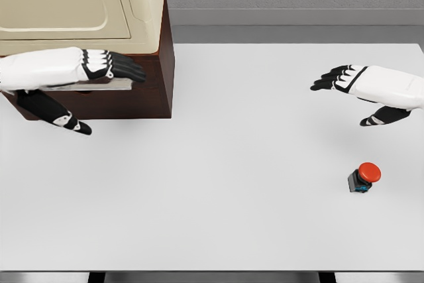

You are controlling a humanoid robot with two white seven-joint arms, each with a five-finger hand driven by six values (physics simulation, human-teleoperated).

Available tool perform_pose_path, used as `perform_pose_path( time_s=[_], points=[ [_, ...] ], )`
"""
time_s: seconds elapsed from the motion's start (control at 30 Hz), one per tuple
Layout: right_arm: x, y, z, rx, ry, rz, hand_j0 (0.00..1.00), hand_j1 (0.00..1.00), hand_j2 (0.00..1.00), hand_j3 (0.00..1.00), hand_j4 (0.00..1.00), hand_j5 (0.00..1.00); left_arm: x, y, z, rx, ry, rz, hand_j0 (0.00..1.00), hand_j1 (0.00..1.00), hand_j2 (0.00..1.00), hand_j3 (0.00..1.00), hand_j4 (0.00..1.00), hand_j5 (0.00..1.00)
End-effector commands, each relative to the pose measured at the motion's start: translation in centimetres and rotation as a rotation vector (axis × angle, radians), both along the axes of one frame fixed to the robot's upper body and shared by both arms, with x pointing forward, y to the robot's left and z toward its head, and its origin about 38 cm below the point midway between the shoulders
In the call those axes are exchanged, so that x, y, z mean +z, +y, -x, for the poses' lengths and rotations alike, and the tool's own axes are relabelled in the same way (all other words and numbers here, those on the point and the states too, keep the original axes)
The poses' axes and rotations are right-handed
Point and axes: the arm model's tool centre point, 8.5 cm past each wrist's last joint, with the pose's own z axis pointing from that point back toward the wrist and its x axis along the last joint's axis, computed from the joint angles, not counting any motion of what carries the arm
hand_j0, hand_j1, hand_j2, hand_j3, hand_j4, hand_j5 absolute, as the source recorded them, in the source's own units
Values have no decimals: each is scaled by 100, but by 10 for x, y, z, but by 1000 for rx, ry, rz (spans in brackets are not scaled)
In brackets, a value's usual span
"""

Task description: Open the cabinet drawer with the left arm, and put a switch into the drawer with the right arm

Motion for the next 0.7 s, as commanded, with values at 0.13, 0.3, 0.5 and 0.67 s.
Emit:
perform_pose_path(
  time_s=[0.13,0.3,0.5,0.67],
  points=[
    [2,-2,-1,-6,-2,1,100,100,100,100,100,100,-4,-10,-2,-23,14,26,100,100,100,100,100,100],
    [9,-25,5,-42,12,74,100,100,100,100,100,100,-1,-8,-3,-1,0,57,100,100,100,100,100,100],
    [10,-48,17,-75,52,165,100,100,100,100,100,100,30,-8,-11,68,-86,197,100,100,100,100,100,100],
    [6,-55,25,-78,81,202,100,100,100,100,100,100,6,-2,-4,20,11,-16,100,100,100,100,100,100]
  ],
)
